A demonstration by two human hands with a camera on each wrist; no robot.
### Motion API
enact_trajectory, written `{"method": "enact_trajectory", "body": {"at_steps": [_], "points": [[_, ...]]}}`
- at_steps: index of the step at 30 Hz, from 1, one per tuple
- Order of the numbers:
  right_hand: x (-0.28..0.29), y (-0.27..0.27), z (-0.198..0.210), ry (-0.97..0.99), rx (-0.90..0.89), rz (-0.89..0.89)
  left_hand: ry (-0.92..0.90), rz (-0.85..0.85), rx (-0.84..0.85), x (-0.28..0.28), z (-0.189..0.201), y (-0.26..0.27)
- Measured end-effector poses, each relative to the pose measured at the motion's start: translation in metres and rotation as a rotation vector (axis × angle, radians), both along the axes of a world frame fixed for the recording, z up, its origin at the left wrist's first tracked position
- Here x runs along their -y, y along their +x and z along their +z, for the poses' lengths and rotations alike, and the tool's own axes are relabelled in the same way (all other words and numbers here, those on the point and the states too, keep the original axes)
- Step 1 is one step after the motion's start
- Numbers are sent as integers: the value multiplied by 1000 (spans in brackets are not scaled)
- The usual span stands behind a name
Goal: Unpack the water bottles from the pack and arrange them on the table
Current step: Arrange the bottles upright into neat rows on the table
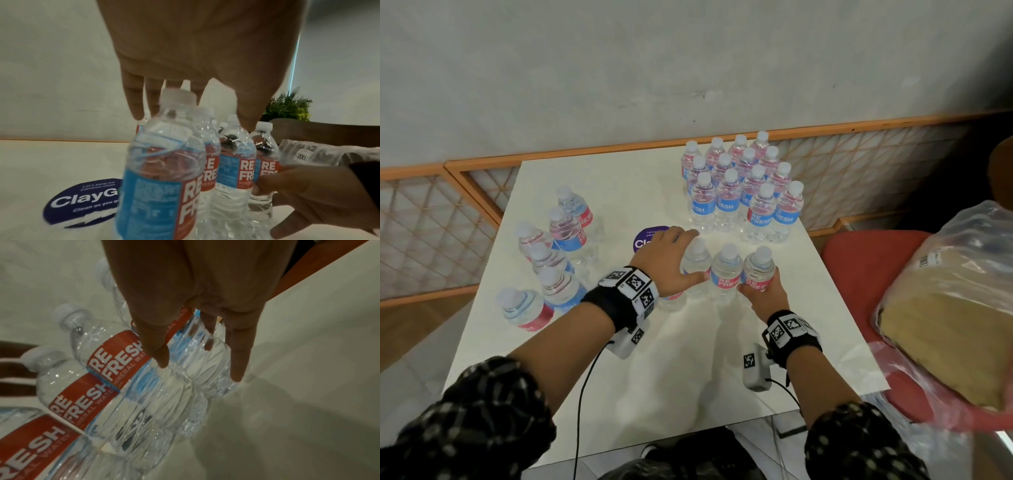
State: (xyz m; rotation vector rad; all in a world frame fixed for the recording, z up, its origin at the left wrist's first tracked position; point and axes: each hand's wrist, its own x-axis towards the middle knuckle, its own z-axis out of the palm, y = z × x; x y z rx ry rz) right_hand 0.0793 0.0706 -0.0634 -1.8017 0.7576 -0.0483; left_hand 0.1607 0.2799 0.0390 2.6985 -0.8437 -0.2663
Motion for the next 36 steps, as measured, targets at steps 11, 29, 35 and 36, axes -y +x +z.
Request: {"method": "enact_trajectory", "body": {"at_steps": [11, 29, 35, 36], "points": [[28, 18, -2, -43, -30, 205, 132, -96, -90, 38, -3, 20], [40, 66, 33, -190, 58, 311, 124, -57, -90, 37, -5, 22], [45, 82, 105, -460, 41, 396, 81, -46, -155, 38, -5, 21], [45, 86, 112, -517, 13, 436, 59, -37, -176, 39, -4, 23]]}}
